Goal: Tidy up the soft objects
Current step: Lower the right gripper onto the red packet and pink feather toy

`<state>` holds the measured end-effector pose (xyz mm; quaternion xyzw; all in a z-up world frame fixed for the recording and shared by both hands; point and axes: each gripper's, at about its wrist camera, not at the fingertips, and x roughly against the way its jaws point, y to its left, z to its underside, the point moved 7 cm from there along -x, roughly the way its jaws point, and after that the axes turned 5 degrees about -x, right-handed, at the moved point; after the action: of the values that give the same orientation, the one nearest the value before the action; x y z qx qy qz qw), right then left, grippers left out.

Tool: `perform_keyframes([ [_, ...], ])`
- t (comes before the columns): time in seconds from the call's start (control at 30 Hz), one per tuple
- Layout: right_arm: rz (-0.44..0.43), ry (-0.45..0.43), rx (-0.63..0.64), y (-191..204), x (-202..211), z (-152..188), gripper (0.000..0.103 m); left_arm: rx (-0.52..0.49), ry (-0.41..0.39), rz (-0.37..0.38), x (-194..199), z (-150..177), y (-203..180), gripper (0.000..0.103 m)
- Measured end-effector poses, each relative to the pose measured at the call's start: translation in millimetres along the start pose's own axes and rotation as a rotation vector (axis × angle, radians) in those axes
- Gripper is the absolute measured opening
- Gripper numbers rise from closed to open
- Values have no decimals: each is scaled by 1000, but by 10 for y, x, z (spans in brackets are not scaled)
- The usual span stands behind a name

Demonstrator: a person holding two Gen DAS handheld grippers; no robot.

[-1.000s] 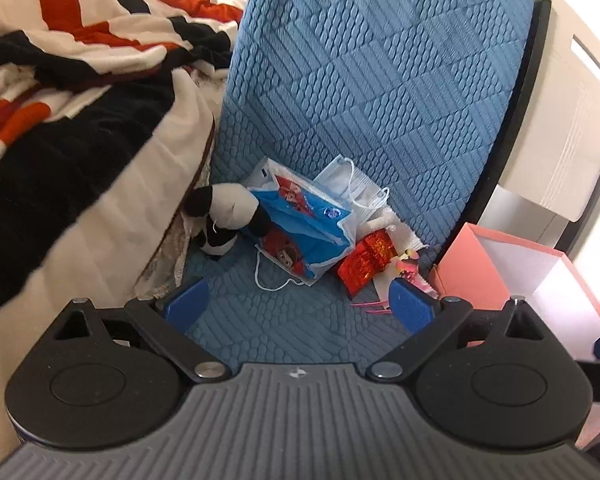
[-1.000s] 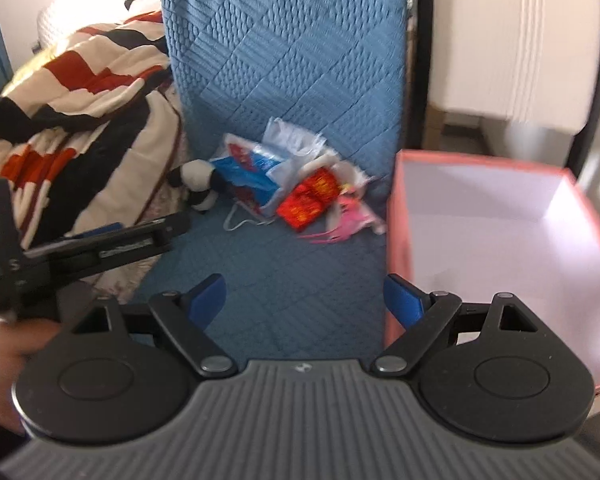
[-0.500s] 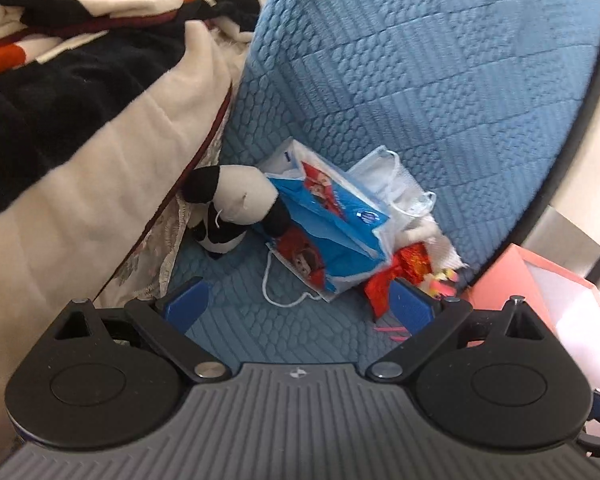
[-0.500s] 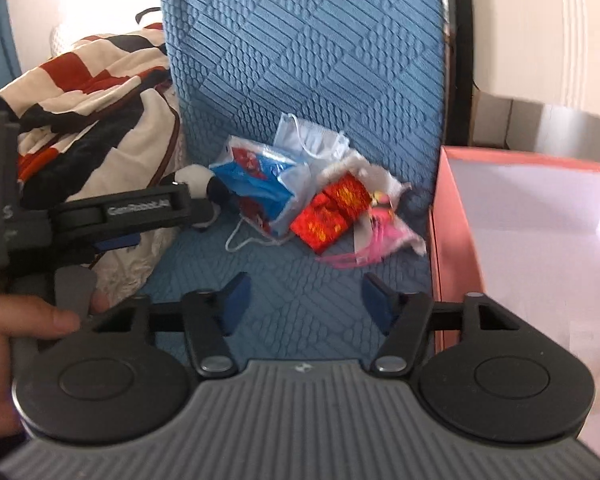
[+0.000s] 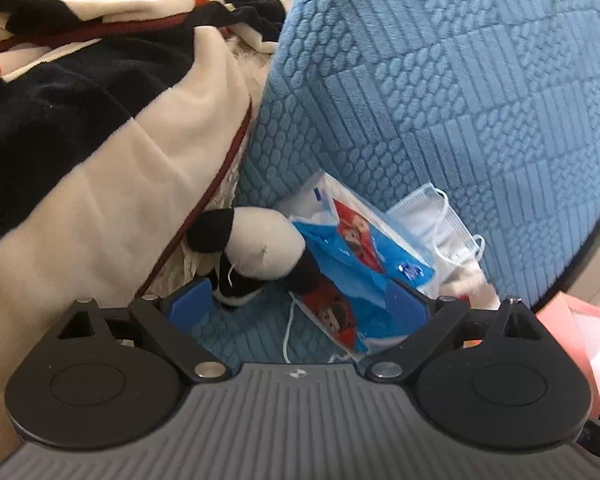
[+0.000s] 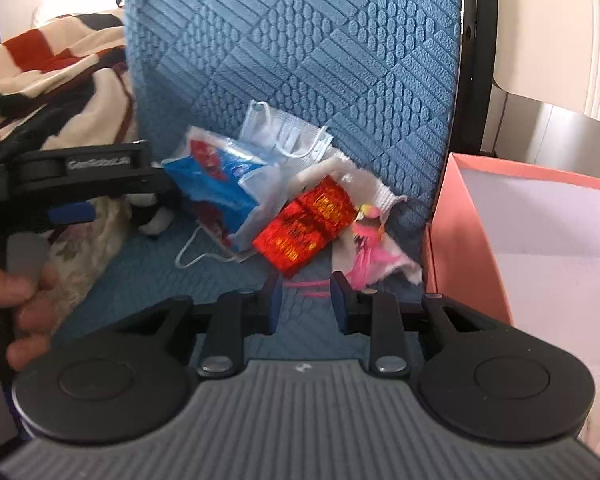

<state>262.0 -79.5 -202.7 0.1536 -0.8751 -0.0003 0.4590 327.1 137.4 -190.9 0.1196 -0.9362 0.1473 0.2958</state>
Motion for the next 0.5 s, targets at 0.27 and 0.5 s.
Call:
perform_keyframes([
  [0.27,1,12,16,13,-290,-187,30,65,3,-29,-175,-82,101,95],
  [0.5,84,6,42,-150,-609,-361,30,76,-14,-74,-285,-118,125,95],
])
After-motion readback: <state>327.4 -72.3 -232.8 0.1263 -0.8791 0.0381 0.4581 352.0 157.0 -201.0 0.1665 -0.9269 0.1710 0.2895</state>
